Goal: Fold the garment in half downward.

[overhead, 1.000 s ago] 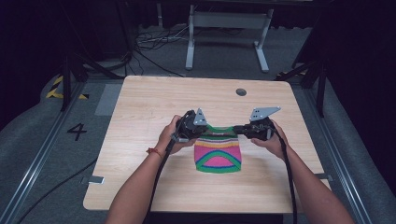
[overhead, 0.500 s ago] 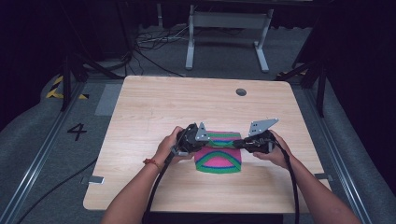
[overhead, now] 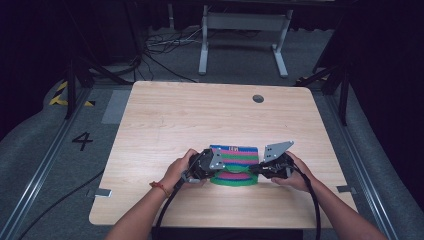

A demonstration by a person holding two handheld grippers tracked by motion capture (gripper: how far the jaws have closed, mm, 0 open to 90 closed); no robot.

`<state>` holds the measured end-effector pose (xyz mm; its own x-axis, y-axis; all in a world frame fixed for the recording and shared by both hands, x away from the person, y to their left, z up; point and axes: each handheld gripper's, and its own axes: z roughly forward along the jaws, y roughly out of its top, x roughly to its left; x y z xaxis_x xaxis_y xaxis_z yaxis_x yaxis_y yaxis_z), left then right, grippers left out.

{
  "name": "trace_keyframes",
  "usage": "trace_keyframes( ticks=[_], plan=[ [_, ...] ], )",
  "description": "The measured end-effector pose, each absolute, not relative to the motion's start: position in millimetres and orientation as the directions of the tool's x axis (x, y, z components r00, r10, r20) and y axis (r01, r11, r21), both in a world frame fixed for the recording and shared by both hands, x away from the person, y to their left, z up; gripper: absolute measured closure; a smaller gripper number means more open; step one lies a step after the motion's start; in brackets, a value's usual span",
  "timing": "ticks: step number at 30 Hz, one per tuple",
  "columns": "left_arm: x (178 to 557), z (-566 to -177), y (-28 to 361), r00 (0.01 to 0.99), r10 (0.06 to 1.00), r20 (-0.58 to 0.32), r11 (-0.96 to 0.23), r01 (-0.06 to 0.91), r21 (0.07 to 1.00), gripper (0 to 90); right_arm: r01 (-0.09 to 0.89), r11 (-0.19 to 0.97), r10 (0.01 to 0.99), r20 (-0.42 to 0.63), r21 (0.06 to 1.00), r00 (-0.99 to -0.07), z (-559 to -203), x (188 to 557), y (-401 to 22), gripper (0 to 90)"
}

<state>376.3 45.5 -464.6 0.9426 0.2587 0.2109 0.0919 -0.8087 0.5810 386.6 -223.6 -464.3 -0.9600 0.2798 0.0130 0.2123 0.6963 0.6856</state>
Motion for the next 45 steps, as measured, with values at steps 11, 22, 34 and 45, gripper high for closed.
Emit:
trace_keyframes(
  ticks=[11,22,34,45],
  plan=[
    [360.5,-477.7,49.9,0.956,0.231,0.182,-0.818,0.09,0.568,75.9,0.219,0.711,0.257,0.044,0.668,-0.966,-479.4,375.1,-227.4,82.8],
    [350.9,-481.6,52.3,0.954,0.239,0.181,-0.818,0.098,0.567,55.5,0.204,0.719,0.245,0.033,0.664,-0.969,-483.5,367.1,-229.6,74.6],
    [354.9,-486.4,61.8,0.946,0.293,0.139,-0.78,0.153,0.607,52.4,0.206,0.709,0.261,0.021,0.674,-0.965,-486.5,365.2,-230.2,71.0],
    [372.3,-491.2,73.4,0.924,0.376,0.074,-0.724,0.243,0.645,52.0,0.26,0.662,0.324,0.044,0.703,-0.945,-490.9,375.9,-236.1,66.9]
  ],
)
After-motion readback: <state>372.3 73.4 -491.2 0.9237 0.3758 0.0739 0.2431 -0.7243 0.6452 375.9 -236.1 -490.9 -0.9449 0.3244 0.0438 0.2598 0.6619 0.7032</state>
